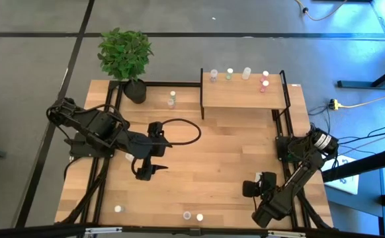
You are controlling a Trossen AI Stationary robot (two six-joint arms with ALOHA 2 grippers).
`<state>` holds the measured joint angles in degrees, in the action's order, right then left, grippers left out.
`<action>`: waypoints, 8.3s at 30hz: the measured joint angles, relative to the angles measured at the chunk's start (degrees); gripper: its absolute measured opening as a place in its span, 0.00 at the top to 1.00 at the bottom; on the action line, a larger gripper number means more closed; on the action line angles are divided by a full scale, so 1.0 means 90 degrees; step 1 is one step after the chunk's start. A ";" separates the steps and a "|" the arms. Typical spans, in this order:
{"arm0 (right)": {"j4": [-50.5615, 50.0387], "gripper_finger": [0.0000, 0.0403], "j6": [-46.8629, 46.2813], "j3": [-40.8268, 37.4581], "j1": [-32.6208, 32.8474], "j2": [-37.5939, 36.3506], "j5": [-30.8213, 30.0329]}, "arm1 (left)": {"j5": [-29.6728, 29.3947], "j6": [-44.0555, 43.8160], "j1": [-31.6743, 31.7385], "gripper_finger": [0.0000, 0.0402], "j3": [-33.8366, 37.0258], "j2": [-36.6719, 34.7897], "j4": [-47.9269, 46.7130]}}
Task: Pick and place medicine bottles onto shelf by color
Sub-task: Put the bottom white pill bottle aligned with the other white pill bottle on the shelf
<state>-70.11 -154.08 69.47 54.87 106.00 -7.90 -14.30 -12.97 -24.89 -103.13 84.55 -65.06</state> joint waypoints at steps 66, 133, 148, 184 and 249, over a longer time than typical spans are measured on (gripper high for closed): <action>0.1009 0.54 -0.0163 -0.0894 -0.0211 0.0002 0.0000 | 0.0002 0.0002 0.0001 0.17 0.0000 0.0000 0.0000; 0.2648 0.62 0.4103 -0.1058 -0.1735 -0.1998 0.5199 | 0.0001 0.0000 -0.0001 0.17 -0.0002 0.0000 0.0000; 0.5142 0.62 0.4964 -0.2163 -0.2411 -0.0840 0.6241 | 0.0002 0.0002 -0.0002 0.17 -0.0002 0.0000 0.0002; 0.5209 0.45 0.5351 -0.2239 -0.2912 -0.0693 0.6332 | 0.0002 0.0000 0.0000 0.17 -0.0002 0.0000 0.0002; -0.0031 0.46 1.4270 0.5071 -0.0155 -0.0724 -0.0921 | 0.0001 0.0001 0.0001 0.17 -0.0002 0.0000 0.0002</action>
<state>-70.39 -25.65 115.11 53.47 99.48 -16.19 -14.29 -12.96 -24.88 -103.15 84.55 -65.04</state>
